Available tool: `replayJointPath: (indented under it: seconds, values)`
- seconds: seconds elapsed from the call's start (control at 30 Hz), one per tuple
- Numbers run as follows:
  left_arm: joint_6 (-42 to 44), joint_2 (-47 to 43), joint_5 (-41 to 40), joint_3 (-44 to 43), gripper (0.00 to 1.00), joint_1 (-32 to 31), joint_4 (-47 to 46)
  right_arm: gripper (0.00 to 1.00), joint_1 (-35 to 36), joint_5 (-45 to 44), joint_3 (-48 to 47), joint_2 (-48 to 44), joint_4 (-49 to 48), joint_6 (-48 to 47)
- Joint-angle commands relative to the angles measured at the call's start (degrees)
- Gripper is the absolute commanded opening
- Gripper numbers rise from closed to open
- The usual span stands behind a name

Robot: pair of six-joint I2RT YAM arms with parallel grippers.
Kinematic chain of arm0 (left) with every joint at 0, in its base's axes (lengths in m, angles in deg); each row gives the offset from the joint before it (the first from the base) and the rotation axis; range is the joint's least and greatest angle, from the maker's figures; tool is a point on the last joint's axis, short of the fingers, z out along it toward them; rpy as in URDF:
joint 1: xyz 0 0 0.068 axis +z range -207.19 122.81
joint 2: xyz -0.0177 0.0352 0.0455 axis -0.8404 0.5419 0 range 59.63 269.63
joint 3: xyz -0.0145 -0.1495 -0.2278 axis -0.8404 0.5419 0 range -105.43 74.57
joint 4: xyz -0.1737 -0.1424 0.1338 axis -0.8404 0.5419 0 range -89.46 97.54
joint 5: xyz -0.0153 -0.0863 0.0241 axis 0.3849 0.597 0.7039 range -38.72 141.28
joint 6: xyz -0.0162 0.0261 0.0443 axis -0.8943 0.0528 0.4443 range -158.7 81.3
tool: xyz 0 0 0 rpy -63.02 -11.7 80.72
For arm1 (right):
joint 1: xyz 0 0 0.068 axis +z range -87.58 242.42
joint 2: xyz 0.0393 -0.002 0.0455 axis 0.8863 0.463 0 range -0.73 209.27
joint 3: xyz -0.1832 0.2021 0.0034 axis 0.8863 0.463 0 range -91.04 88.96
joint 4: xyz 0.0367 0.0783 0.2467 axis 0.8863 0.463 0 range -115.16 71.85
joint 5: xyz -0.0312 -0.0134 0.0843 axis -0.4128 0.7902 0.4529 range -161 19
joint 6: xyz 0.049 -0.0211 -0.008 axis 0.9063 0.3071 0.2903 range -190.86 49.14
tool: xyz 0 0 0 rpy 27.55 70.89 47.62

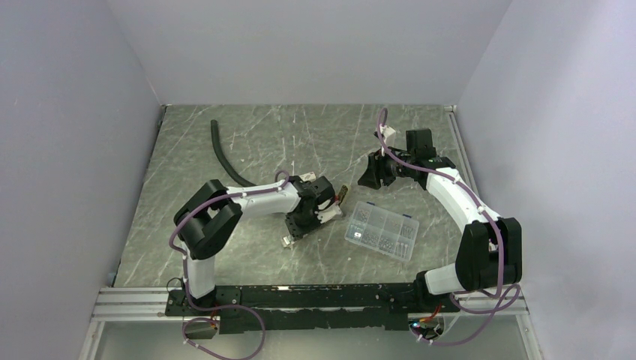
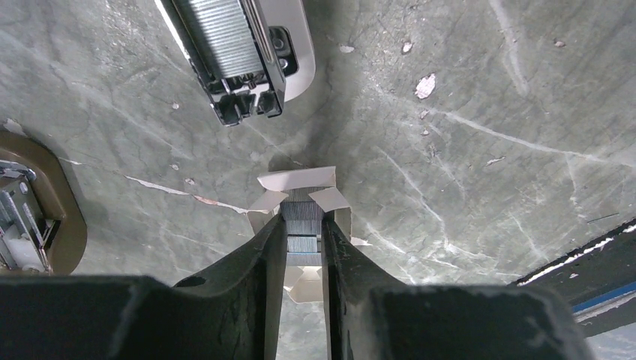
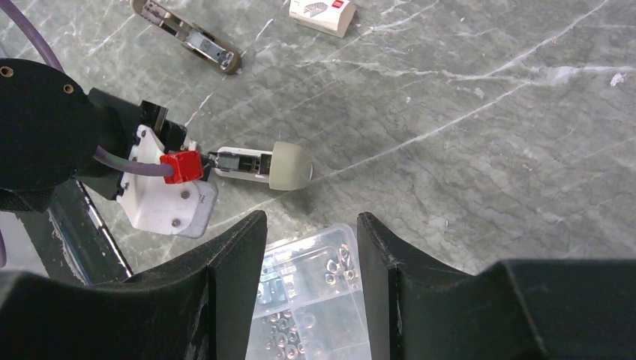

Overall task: Load the staples into the stapler
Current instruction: Pick up the staple from the staple box.

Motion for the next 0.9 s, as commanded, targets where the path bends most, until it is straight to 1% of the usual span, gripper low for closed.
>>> replayJointPath:
  seconds: [0.0,0.17,0.3,0.57,0.87]
  values:
    - [-0.4,-0.3,0.5,-1.5,0.26,-0.3,-0.5,0.52,-0.3,1.9,-2.1,-1.2,-0.8,0.2]
    - [-0.3,-0.5,0.3,-1.8,0.23,-0.3,-0.2,0.52,-0.4,1.8,-1.9,-1.2,-1.0,0.2]
    - [-0.1,-1.6,-0.5,-2.1,0.22,-0.4,0.0,0.52,-0.4,1.9,-2.0,-1.2,-0.9,0.2]
    - [0.8,-4.3,-1.0,-1.8,0.25,-0.3,0.2,0.52,-0.4,1.9,-2.0,-1.1,-0.9,0.2]
    - [1.9,-6.6,-0.4,-1.1,0.25,-0.2,0.3,0.52,-0.4,1.8,-2.0,-1.1,-0.9,0.2]
